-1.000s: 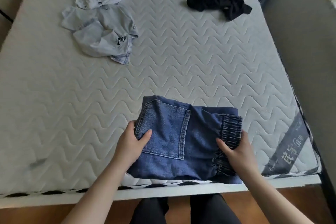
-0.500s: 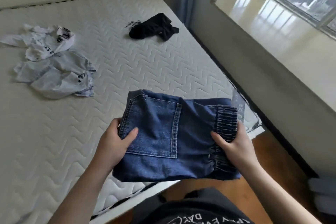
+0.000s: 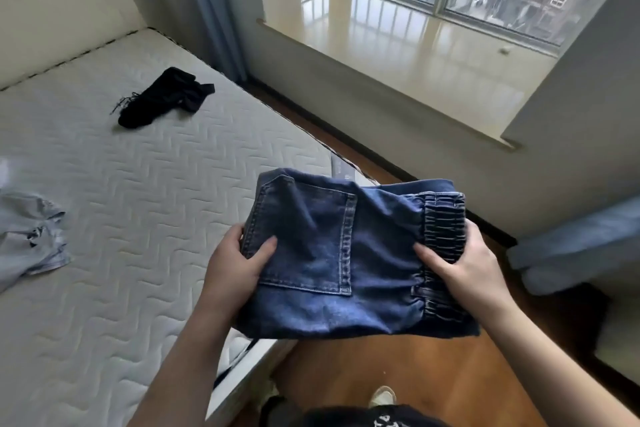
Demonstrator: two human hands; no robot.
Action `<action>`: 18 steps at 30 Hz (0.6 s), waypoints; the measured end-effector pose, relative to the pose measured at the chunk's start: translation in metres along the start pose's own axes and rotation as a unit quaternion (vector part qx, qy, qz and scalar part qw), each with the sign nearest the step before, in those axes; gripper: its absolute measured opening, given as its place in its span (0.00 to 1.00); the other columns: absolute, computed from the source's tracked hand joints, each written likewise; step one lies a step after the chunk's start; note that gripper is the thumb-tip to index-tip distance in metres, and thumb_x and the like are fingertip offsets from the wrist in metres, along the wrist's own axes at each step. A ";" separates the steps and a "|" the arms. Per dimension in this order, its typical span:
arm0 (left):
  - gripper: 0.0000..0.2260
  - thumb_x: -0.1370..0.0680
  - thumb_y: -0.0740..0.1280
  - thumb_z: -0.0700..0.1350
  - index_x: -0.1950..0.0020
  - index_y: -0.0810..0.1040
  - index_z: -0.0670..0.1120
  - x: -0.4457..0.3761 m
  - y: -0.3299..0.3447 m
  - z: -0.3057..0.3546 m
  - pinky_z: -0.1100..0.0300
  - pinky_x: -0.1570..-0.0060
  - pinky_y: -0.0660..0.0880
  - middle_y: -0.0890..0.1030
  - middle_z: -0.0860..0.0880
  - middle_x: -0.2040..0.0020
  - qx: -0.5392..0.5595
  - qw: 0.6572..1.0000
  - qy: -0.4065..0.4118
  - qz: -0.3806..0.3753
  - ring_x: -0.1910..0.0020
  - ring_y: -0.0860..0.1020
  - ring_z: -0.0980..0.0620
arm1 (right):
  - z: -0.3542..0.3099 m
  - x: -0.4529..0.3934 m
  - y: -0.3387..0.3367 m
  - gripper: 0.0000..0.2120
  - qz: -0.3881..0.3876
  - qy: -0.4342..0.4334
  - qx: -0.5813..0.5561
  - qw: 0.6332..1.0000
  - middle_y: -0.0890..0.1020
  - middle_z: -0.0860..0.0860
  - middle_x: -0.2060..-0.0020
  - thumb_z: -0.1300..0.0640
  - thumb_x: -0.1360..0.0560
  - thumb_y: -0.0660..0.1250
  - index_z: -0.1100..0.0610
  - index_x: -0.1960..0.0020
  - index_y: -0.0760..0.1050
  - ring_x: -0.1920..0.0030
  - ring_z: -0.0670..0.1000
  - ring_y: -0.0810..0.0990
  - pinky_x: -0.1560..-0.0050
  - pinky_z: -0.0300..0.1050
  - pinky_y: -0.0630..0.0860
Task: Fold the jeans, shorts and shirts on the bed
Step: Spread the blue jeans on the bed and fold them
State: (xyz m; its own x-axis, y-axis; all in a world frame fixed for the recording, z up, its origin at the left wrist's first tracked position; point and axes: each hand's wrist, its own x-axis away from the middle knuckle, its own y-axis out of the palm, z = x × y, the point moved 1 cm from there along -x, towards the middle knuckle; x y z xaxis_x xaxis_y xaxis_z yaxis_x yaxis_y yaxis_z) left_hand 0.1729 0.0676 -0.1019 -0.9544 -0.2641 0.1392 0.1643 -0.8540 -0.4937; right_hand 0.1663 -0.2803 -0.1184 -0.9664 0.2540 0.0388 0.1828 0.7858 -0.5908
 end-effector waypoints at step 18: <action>0.17 0.33 0.76 0.53 0.46 0.79 0.53 -0.076 0.134 0.092 0.51 0.52 0.79 0.85 0.52 0.54 0.046 0.987 -0.007 -0.156 0.55 0.84 0.52 | 0.068 -0.083 -0.081 0.37 0.067 0.068 -0.022 0.995 0.76 0.34 0.50 0.36 0.35 0.74 0.40 0.31 0.63 0.49 0.41 0.77 0.48 0.37 0.70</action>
State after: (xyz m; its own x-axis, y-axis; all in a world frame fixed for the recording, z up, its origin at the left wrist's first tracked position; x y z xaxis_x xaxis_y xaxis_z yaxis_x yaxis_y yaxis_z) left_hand 0.2900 -0.0679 -0.0992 -0.9587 0.0128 0.2841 -0.1146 -0.9317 -0.3448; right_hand 0.2198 -0.4036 -0.1285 -0.9000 0.4300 0.0718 0.3194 0.7623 -0.5630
